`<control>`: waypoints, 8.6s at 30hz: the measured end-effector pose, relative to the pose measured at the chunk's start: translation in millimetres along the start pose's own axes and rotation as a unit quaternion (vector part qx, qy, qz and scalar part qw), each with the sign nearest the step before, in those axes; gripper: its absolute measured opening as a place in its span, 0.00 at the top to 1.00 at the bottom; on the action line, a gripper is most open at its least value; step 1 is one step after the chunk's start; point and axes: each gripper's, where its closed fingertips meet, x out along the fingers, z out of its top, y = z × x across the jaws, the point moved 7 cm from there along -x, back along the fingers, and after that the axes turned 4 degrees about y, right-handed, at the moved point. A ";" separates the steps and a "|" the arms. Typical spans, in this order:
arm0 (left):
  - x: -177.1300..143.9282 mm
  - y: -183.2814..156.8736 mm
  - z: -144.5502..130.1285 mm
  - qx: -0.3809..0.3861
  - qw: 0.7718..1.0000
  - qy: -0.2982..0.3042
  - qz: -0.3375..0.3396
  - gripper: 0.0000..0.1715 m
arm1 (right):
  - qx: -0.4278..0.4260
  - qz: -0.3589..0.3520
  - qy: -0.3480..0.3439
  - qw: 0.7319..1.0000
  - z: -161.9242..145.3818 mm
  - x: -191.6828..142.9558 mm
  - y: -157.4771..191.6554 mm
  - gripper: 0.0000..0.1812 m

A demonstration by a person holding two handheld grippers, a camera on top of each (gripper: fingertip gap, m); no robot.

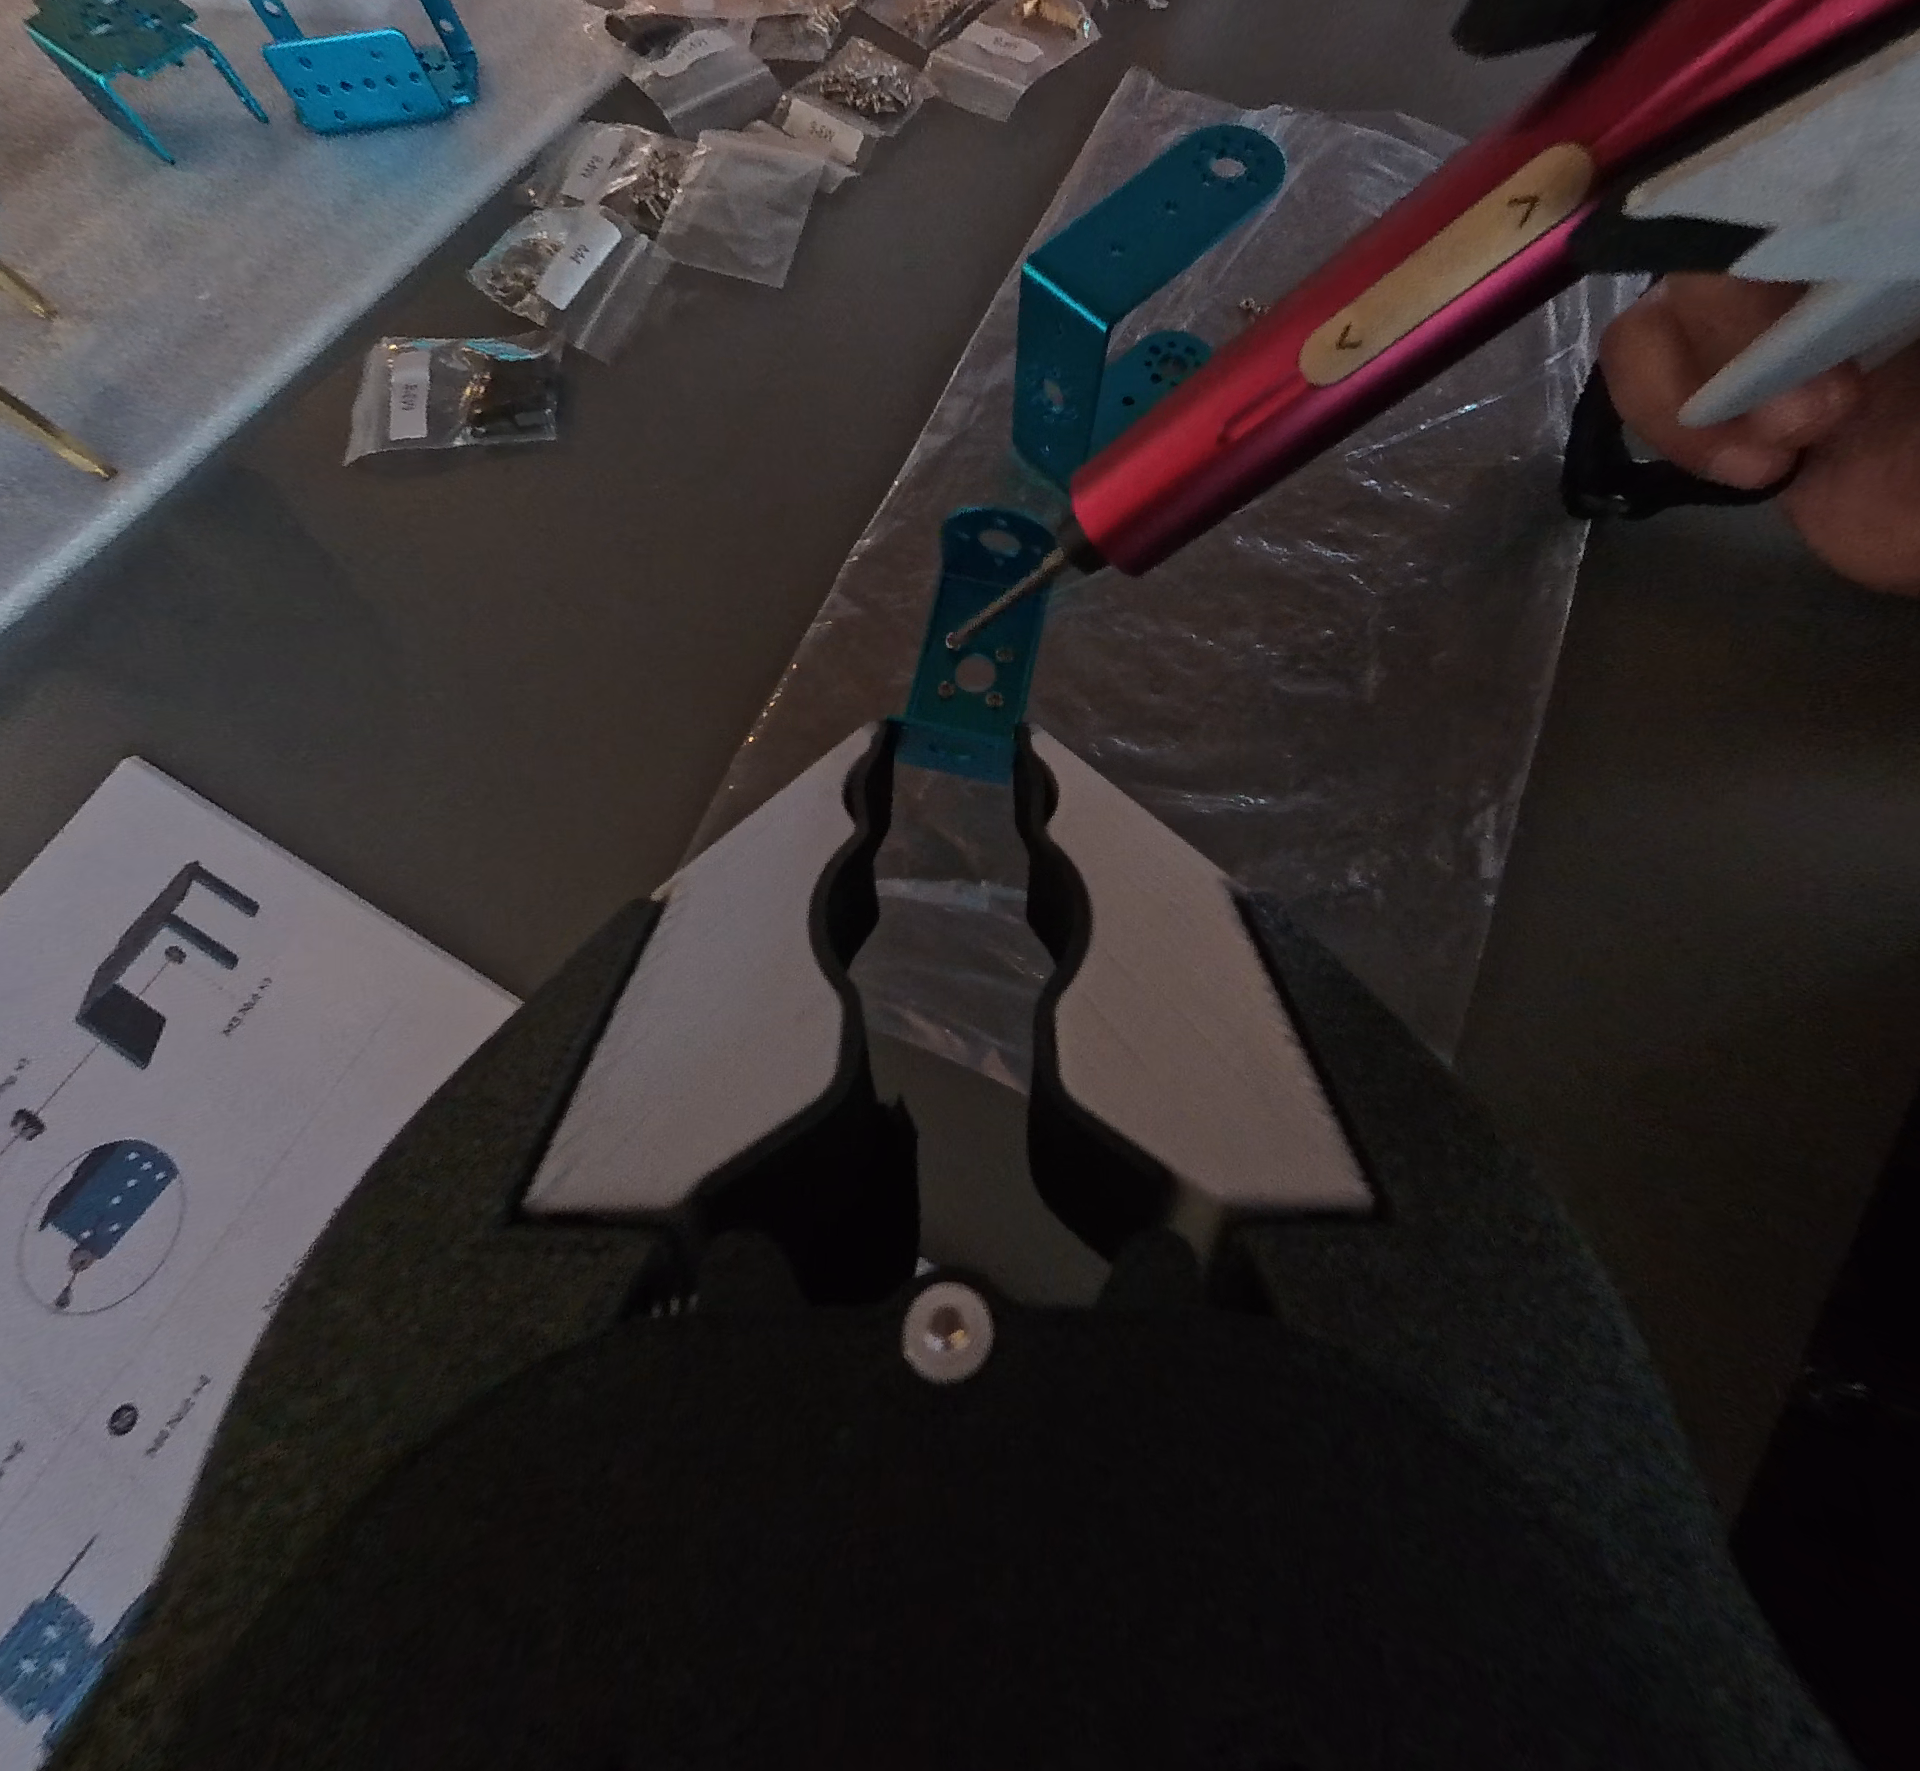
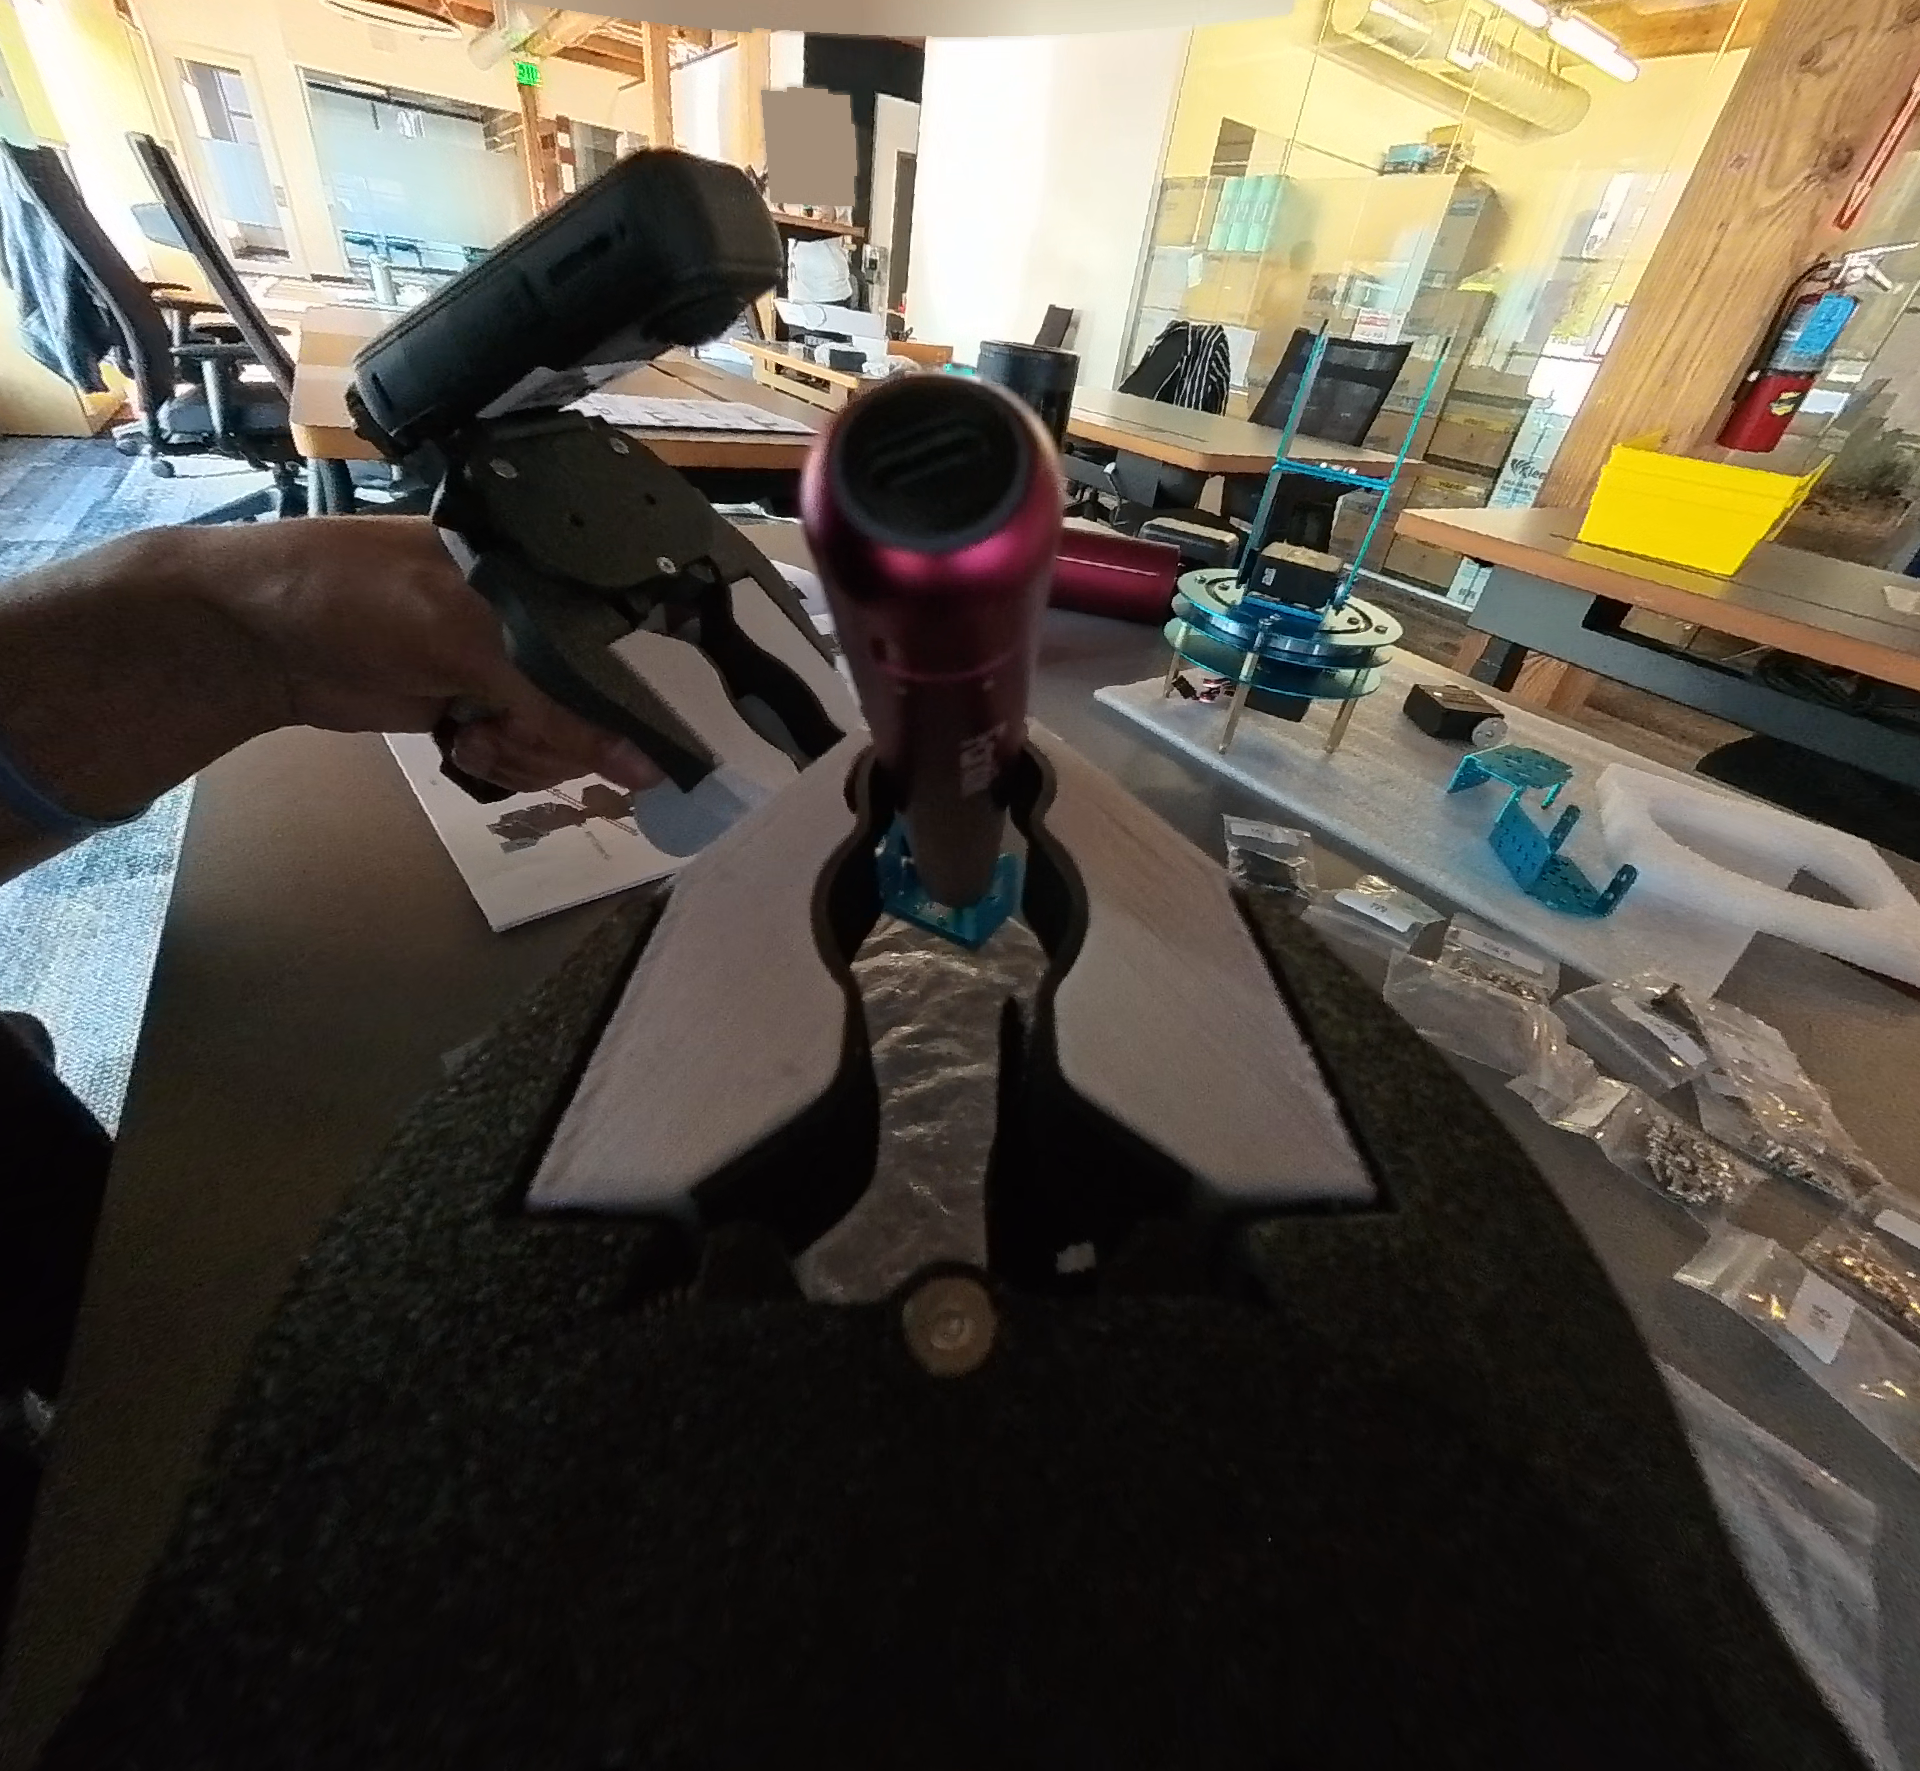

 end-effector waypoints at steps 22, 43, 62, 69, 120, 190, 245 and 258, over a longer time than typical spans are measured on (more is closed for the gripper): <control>-1.3 -1.3 -2.8 0.008 1.000 0.003 0.005 0.87 | -0.028 -0.010 0.014 0.999 -1.9 0.9 4.1 0.88; -12.2 -2.6 -5.7 0.070 0.998 0.006 -0.002 0.87 | 0.061 0.199 0.143 0.968 -4.0 -33.4 -57.4 0.87; -7.6 -53.0 -0.7 0.115 0.993 0.008 -0.017 0.87 | 0.080 0.169 0.261 0.947 -51.3 -165.2 -94.3 0.88; 4.4 -67.5 7.1 0.141 0.990 0.020 -0.015 0.87 | 0.014 0.011 0.213 0.977 -34.9 -224.6 -149.6 0.89; -29.3 -117.2 -18.5 0.147 0.988 -0.001 0.039 0.87 | 0.149 -0.153 0.404 0.889 -110.2 -322.4 -126.7 0.88; -315.9 65.9 -279.3 -0.138 0.941 0.087 0.297 0.87 | 0.009 0.282 0.280 0.917 -6.7 171.5 122.0 0.81; -258.2 52.5 -216.7 -0.075 0.966 0.091 0.229 0.87 | -0.067 0.040 0.432 0.898 33.2 51.3 -16.8 0.64; -216.9 52.4 -187.1 -0.052 0.980 0.064 0.183 0.87 | -0.127 0.080 0.647 0.747 -27.5 57.7 -64.4 0.70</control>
